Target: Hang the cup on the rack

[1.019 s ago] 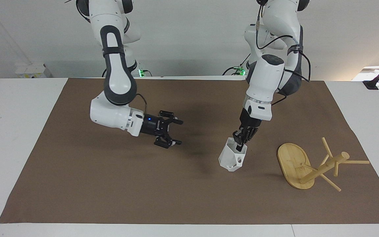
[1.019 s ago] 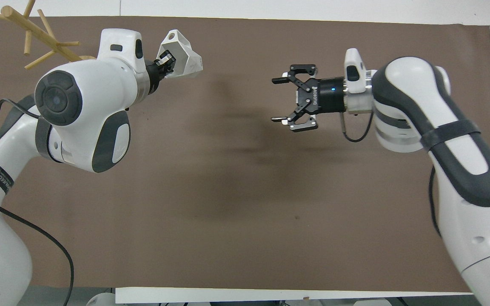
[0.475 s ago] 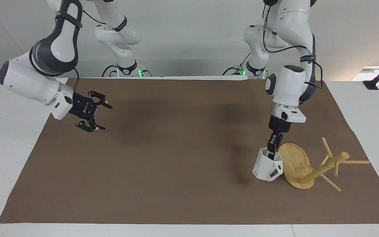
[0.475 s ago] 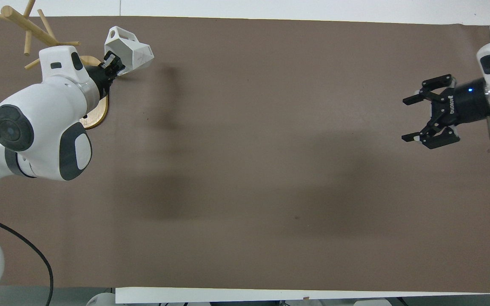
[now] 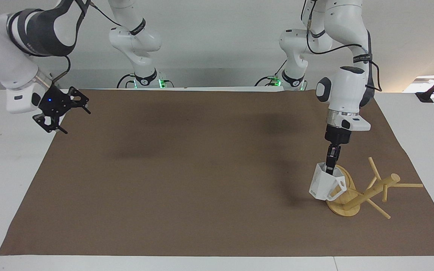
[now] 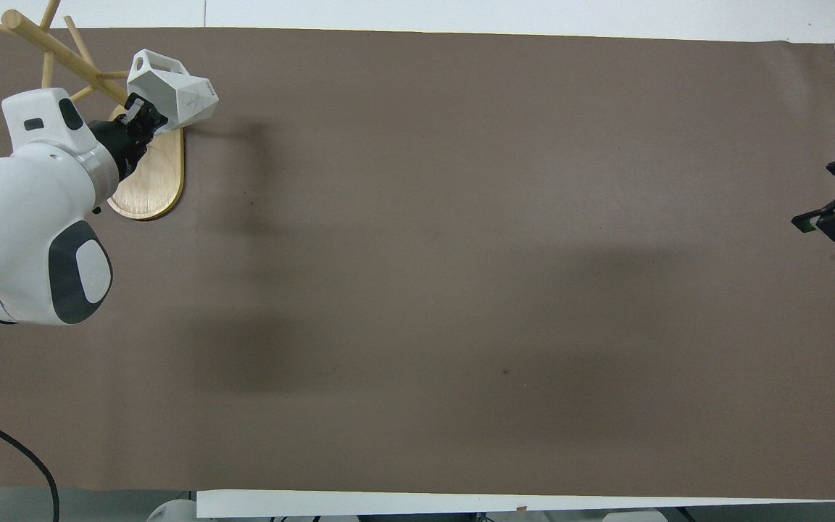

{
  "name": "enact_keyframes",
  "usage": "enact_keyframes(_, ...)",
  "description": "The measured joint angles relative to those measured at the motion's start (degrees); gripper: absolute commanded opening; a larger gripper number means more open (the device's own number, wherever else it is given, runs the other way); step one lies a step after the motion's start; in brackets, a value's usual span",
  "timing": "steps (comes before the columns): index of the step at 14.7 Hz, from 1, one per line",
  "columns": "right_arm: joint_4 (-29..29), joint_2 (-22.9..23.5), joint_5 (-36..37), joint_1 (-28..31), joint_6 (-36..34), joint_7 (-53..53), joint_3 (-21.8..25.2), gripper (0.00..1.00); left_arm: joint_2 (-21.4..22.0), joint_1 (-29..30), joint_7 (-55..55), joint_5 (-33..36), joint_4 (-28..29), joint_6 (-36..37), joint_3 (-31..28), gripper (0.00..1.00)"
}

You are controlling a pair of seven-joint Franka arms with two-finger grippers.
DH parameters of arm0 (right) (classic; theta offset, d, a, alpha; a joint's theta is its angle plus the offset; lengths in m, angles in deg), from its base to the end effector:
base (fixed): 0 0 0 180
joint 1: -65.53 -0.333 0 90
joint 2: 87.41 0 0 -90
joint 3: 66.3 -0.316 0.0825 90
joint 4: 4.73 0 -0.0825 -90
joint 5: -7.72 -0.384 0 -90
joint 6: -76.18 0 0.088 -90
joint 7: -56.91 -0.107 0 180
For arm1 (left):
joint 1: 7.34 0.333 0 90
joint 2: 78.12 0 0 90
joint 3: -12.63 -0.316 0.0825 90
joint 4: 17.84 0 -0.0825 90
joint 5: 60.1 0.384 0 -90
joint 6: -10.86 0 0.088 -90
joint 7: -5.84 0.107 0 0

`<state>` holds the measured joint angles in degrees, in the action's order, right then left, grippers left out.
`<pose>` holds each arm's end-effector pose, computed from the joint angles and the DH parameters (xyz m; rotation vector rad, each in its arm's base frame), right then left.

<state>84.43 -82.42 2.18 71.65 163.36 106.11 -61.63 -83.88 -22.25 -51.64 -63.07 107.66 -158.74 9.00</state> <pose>0.5652 -0.0948 0.5788 -2.8355 -0.9857 0.0905 0.5813 -0.1131 0.4186 2.4128 1.0942 0.7447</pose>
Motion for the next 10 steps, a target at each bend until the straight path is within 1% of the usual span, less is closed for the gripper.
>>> enact_keyframes(2,-2.9,-0.6,2.1,-1.0,-4.6,-12.8,-0.3,1.00,0.0,0.6,0.1,0.0,0.2,0.0,0.0,0.00)
enact_keyframes(3,-4.0,-0.9,3.3,-1.2,-6.4,-17.1,-0.3,1.00,0.0,0.9,0.1,0.0,0.4,-0.1,0.0,0.00)
enact_keyframes(5,-6.9,-1.2,4.5,-1.4,-11.3,-23.1,-0.3,1.00,0.0,1.2,0.1,0.0,1.6,-2.0,0.0,0.00)
enact_keyframes(7,-9.5,-1.6,4.8,-1.4,-15.6,-28.6,-0.3,1.00,0.0,1.2,0.1,0.0,3.9,-6.6,0.0,0.00)
enact_keyframes(9,-9.9,-2.1,5.2,-1.5,-16.1,-32.0,-0.4,1.00,-0.1,1.5,0.1,0.0,5.4,-9.6,0.0,0.00)
enact_keyframes(10,-9.8,-2.4,5.2,-1.7,-15.9,-33.5,-0.6,1.00,-0.2,2.0,0.1,0.0,5.4,-9.9,0.0,0.00)
